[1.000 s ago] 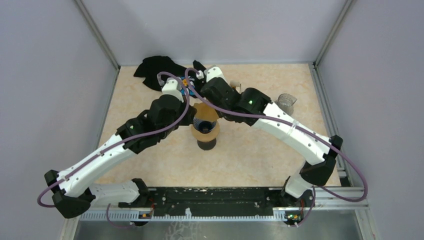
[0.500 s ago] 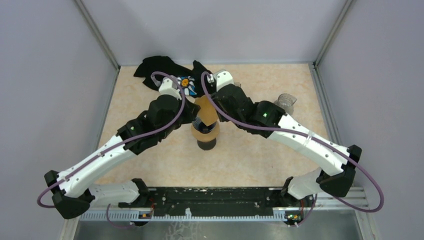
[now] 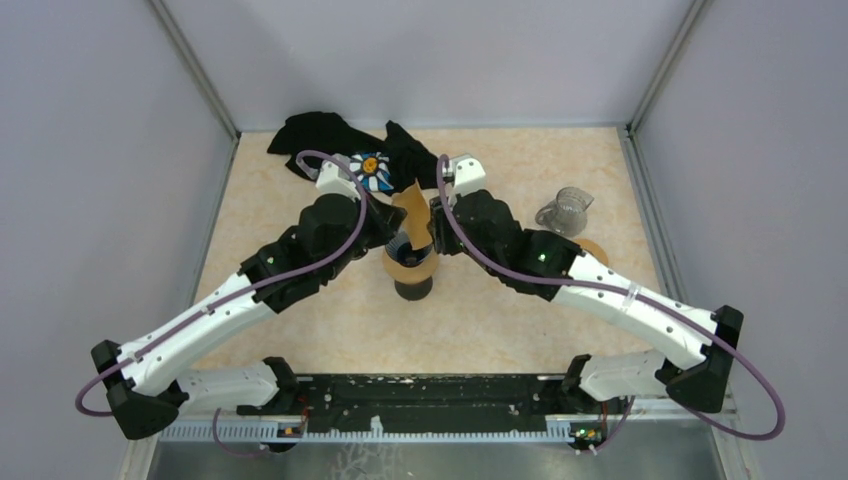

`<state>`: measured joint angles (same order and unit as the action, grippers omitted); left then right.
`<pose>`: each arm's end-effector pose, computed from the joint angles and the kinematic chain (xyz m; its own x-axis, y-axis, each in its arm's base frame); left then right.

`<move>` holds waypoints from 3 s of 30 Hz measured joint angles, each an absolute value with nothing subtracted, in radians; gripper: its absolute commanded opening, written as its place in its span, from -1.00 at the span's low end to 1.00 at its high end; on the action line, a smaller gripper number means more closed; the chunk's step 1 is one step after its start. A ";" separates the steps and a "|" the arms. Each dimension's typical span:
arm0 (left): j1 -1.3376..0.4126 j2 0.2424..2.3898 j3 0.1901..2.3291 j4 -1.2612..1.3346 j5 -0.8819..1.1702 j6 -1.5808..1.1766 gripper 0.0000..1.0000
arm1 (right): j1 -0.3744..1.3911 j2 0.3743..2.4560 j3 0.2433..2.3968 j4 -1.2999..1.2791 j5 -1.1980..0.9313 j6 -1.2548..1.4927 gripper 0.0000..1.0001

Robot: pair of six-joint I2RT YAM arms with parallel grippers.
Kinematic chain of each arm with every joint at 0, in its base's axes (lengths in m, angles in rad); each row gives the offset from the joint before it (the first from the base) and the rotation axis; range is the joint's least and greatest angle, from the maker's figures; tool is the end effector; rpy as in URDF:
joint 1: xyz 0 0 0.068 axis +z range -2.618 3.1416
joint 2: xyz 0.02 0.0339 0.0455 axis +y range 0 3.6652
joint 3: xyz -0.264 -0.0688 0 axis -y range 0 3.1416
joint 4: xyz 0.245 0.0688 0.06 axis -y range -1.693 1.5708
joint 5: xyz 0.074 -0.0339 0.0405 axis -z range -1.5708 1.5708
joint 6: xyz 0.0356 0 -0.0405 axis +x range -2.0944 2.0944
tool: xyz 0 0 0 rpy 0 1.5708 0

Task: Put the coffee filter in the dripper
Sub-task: Place the coffee filter in the coffee dripper.

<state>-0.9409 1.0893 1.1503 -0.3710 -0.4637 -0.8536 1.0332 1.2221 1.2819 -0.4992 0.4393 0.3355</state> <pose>0.1539 -0.1841 0.3900 -0.4737 -0.4944 -0.7288 0.1747 0.7583 -0.6280 0.1497 0.2215 0.3910 -0.3967 -0.0836 -0.9141 -0.4762 0.8701 0.1271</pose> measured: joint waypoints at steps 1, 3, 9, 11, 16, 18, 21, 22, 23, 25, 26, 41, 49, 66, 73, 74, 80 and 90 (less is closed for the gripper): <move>-0.941 1.089 1.150 -0.365 -0.464 -0.859 -1.00 | 1.033 1.213 1.267 -0.484 0.439 0.343 -0.26; -0.941 1.089 1.144 -0.353 -0.468 -0.868 -1.00 | 1.033 1.199 1.242 -0.450 0.439 0.354 -0.26; -0.941 1.085 1.122 -0.337 -0.473 -0.891 -1.00 | 1.033 1.193 1.201 -0.389 0.447 0.371 -0.31; -0.941 1.082 1.116 -0.335 -0.475 -0.895 -1.00 | 1.033 1.193 1.194 -0.384 0.447 0.373 -0.44; -0.941 1.076 1.113 -0.339 -0.487 -0.896 -1.00 | 1.033 1.193 1.192 -0.382 0.456 0.374 -0.88; -0.941 1.074 1.113 -0.348 -0.491 -0.892 -1.00 | 1.033 1.193 1.192 -0.387 0.459 0.369 -1.00; -0.941 1.075 1.118 -0.388 -0.495 -0.876 -1.00 | 1.031 1.193 1.195 -0.414 0.462 0.360 -1.00; -0.941 1.076 1.123 -0.405 -0.494 -0.870 -1.00 | 1.031 1.193 1.200 -0.426 0.462 0.358 -1.00; -0.941 1.081 1.134 -0.427 -0.493 -0.862 -1.00 | 1.031 1.193 1.207 -0.442 0.462 0.356 -1.00; -0.941 1.094 1.162 -0.466 -0.493 -0.848 -1.00 | 1.027 1.193 1.229 -0.473 0.461 0.350 -1.00; -0.941 1.103 1.177 -0.484 -0.492 -0.839 -1.00 | 1.024 1.193 1.242 -0.487 0.460 0.348 -1.00; -0.941 1.226 1.348 -0.724 -0.441 -0.742 -1.00 | 1.005 1.291 1.470 -0.728 0.392 0.343 -1.00; -0.941 1.226 1.349 -0.809 -0.437 -0.738 -0.84 | 0.998 1.359 1.524 -0.830 0.321 0.350 -1.00; -0.937 1.209 1.349 -0.862 -0.434 -0.734 -0.50 | 0.966 1.458 1.572 -0.907 0.189 0.370 -1.00; -0.921 1.237 1.349 -0.860 -0.434 -0.715 -0.44 | 0.953 1.496 1.573 -0.914 0.146 0.370 -1.00; -0.917 1.243 1.349 -0.860 -0.434 -0.712 -0.44 | 0.950 1.500 1.573 -0.914 0.142 0.370 -1.00; -0.880 1.277 1.349 -0.851 -0.418 -0.685 -0.53 | 0.932 1.520 1.584 -0.925 0.122 0.370 -1.00; -0.807 1.318 1.349 -0.823 -0.346 -0.630 -0.66 | 0.906 1.553 1.640 -0.951 0.105 0.364 -0.96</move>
<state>-0.8066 1.3178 1.3491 -0.8227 -0.3458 -0.6304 0.9062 1.5528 1.6398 -0.9508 0.1051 0.3641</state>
